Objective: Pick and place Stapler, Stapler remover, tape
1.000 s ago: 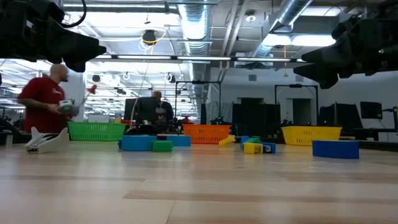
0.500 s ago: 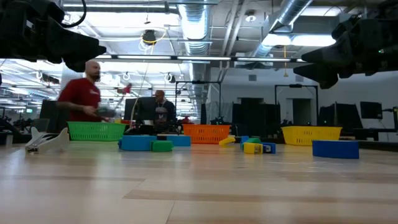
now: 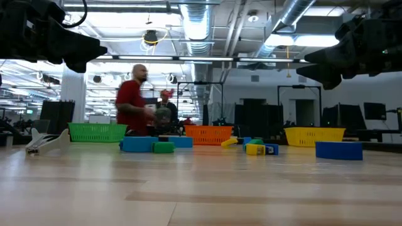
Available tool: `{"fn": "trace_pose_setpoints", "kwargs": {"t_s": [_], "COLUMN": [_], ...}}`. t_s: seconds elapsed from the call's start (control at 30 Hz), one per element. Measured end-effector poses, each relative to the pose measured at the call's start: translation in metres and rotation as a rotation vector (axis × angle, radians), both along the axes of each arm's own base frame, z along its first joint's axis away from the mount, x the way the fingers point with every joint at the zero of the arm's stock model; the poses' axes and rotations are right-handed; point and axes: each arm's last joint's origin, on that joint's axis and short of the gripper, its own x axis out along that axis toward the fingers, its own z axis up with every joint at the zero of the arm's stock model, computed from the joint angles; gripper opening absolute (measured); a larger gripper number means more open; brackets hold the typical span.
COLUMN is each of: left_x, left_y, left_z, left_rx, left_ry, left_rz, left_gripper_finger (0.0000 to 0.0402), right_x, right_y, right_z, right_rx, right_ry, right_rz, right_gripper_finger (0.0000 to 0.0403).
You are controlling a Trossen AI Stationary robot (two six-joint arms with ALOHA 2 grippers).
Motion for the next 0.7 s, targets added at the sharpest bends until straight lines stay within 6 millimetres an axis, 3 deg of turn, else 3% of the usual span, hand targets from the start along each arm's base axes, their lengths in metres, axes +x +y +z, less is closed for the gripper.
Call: {"fn": "trace_pose_setpoints", "kwargs": {"t_s": [0.7], "left_x": [-0.0001], "left_y": [0.0003], "left_z": [0.0003], "left_rx": [0.058], "left_ry": [0.006], "left_rz": [0.015], "left_gripper_finger": [0.0168], "right_x": [0.0000], "right_y": [0.0000], "right_z": [0.0002], "right_rx": [0.000], "right_ry": [-0.003], "right_rz": [0.000], "right_gripper_finger": [0.0281]}}
